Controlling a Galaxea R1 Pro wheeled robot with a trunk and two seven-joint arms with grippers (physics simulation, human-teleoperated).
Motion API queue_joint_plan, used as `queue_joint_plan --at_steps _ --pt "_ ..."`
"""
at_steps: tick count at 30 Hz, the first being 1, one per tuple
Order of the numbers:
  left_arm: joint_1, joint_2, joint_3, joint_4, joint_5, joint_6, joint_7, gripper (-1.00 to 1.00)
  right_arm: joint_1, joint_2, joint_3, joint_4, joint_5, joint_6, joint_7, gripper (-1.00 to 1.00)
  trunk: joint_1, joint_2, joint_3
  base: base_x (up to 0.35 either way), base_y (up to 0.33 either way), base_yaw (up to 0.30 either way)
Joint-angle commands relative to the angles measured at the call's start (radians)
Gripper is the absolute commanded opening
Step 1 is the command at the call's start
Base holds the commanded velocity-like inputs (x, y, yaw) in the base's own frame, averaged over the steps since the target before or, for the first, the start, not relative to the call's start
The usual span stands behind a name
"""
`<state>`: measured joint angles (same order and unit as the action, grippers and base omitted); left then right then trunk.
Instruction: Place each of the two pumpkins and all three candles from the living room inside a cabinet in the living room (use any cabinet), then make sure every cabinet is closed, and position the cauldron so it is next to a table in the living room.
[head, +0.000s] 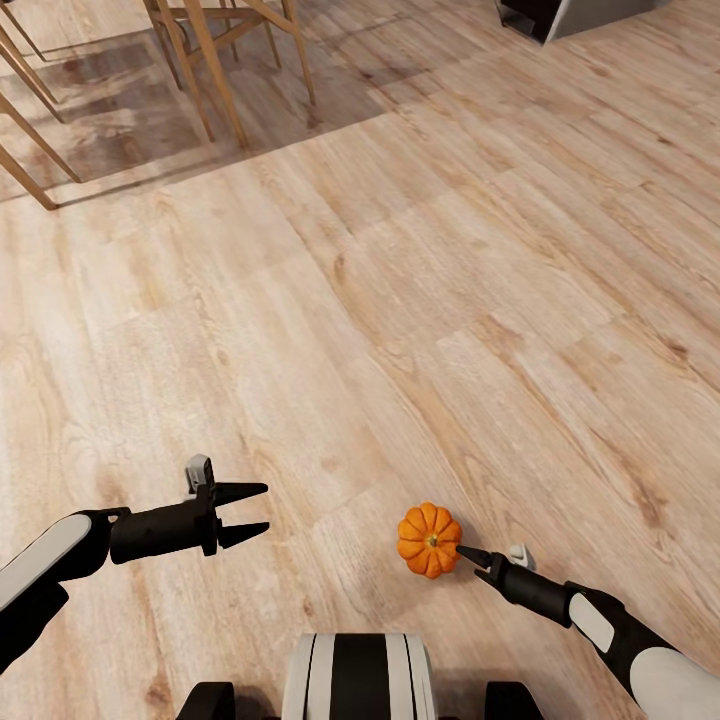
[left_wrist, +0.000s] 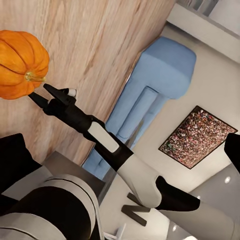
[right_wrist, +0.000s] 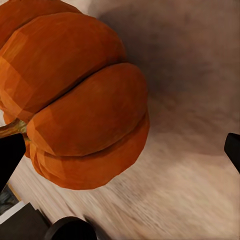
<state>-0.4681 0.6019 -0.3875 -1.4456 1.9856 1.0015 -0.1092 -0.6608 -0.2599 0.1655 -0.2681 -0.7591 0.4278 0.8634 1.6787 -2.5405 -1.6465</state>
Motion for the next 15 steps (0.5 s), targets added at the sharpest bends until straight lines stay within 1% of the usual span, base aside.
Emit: queue_joint_plan --at_steps 1,5,9,15 --pt "-0.001 0.001 -0.002 0.001 -0.008 0.0 -0.01 1.0 0.0 -0.001 0.006 0.0 -0.01 0.007 0.0 1.0 0.0 0.0 -0.001 0.0 0.0 0.0" --pt "-0.001 0.001 -0.002 0.001 -0.008 0.0 -0.01 1.0 0.0 0.001 0.006 -0.001 -0.01 0.006 0.0 1.0 0.0 0.0 -0.001 0.0 0.0 0.0" --pt "-0.001 0.001 -0.002 0.001 -0.008 0.0 -0.01 1.0 0.0 0.002 0.006 -0.002 -0.009 0.007 0.0 1.0 0.002 -0.001 -0.016 0.0 0.0 0.0" --pt "-0.001 0.001 -0.002 -0.007 -0.007 0.0 -0.01 1.0 0.0 0.002 0.006 -0.002 -0.009 0.008 0.0 1.0 0.002 -0.001 -0.016 0.0 0.0 0.0"
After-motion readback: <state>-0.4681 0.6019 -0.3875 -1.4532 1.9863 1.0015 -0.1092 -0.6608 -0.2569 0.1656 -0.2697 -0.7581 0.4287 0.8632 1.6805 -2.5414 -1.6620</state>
